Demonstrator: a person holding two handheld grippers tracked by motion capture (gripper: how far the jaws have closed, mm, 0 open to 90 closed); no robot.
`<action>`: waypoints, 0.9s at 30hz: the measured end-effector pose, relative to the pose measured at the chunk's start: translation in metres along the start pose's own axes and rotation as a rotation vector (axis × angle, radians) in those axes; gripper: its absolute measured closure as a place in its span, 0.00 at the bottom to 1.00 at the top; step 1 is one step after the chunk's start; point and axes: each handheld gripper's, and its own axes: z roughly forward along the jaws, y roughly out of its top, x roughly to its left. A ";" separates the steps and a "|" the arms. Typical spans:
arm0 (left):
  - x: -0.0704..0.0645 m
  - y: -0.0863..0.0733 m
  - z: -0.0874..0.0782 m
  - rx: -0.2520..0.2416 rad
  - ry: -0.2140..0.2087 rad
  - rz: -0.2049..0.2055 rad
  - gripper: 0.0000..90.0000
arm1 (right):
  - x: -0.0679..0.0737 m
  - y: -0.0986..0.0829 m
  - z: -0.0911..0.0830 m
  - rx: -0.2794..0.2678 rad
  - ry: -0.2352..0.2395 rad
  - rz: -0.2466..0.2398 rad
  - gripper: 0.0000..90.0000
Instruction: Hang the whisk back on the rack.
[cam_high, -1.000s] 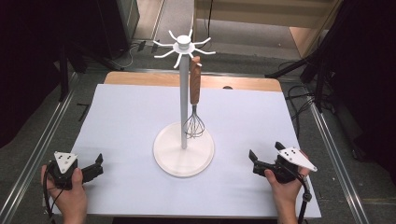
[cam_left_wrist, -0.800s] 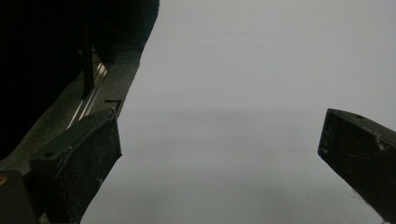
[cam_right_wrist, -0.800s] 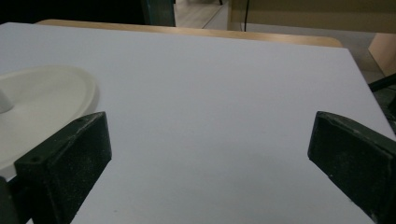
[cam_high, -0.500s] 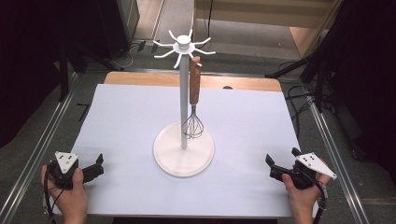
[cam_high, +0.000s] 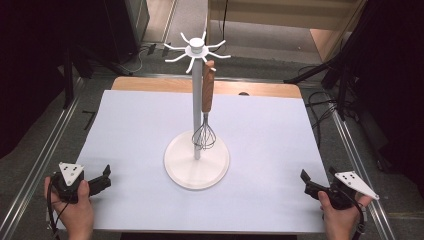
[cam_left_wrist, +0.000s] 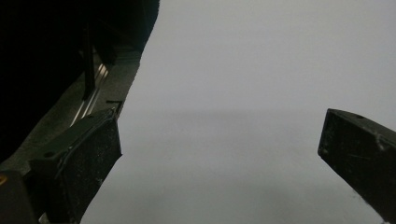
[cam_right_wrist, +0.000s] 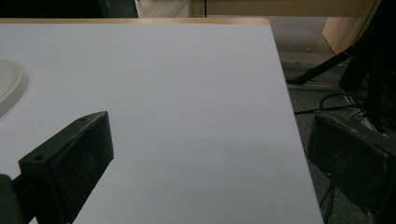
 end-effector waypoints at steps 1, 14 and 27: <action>0.000 0.000 0.000 -0.001 -0.001 0.001 0.00 | -0.002 0.000 -0.001 0.001 -0.004 0.005 0.01; 0.002 0.000 0.000 0.000 -0.008 -0.012 0.00 | -0.023 -0.012 -0.015 0.022 -0.058 0.029 0.03; 0.005 0.000 0.000 0.000 -0.021 -0.037 0.00 | -0.021 -0.027 -0.017 0.000 -0.084 0.053 0.18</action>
